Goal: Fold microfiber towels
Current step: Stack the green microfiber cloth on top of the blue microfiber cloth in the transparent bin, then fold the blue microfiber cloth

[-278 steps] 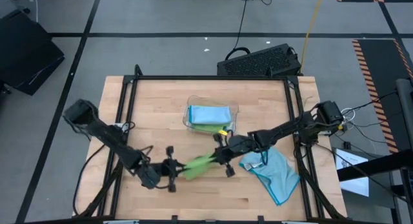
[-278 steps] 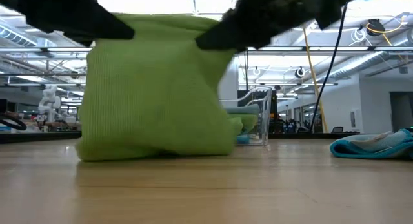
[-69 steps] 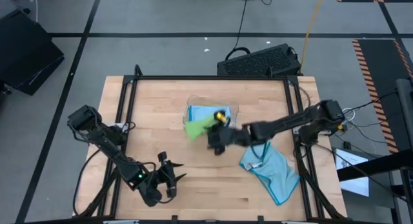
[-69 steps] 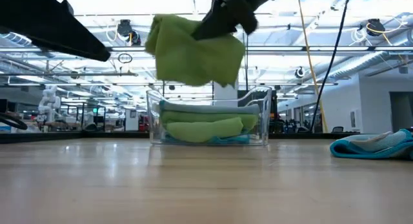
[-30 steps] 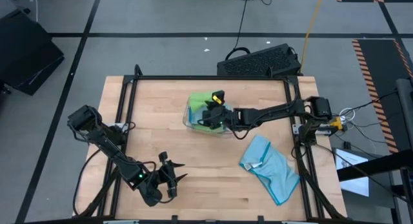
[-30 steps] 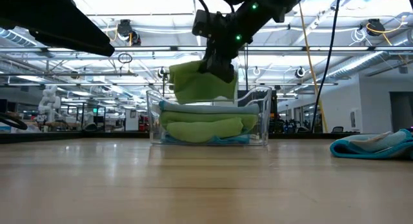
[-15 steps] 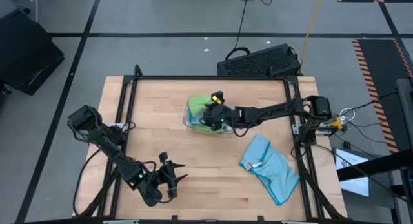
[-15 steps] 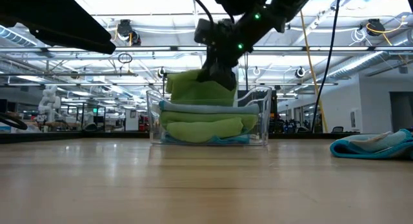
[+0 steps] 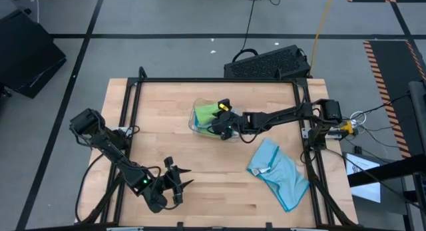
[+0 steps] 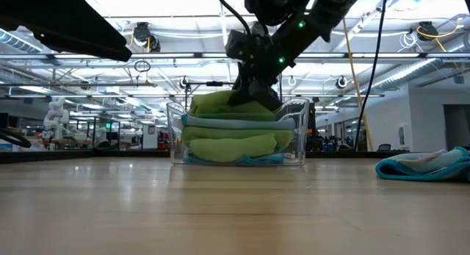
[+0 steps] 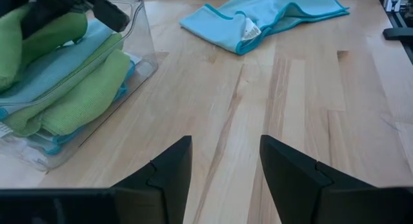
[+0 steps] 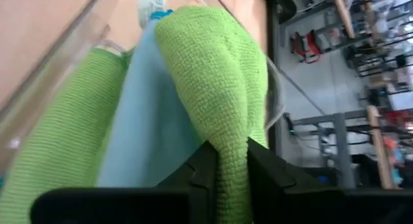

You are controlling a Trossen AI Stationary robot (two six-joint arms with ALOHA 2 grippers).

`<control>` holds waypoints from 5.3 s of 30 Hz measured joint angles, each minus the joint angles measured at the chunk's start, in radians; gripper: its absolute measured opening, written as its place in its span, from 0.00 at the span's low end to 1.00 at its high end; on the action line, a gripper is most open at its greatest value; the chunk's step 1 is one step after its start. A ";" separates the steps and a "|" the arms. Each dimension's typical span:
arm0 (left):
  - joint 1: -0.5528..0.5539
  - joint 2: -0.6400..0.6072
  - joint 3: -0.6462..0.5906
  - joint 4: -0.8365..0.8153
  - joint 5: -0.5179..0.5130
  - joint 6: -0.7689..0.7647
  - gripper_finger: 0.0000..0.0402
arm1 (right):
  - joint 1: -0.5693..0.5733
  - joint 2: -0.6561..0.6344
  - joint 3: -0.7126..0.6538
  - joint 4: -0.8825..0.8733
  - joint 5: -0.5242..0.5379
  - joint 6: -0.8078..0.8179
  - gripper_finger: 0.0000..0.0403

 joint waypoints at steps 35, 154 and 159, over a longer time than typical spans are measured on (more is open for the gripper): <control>0.018 -0.001 0.001 0.062 0.010 0.073 0.46 | -0.103 -0.171 -0.002 -0.019 -0.548 0.713 0.40; 0.079 0.000 0.000 0.285 0.113 0.249 0.46 | 0.338 -0.648 -0.381 -0.385 -0.384 1.034 0.02; 0.085 0.000 0.000 0.364 0.116 0.325 0.46 | 0.515 -0.648 -0.381 -0.513 -0.345 1.150 0.09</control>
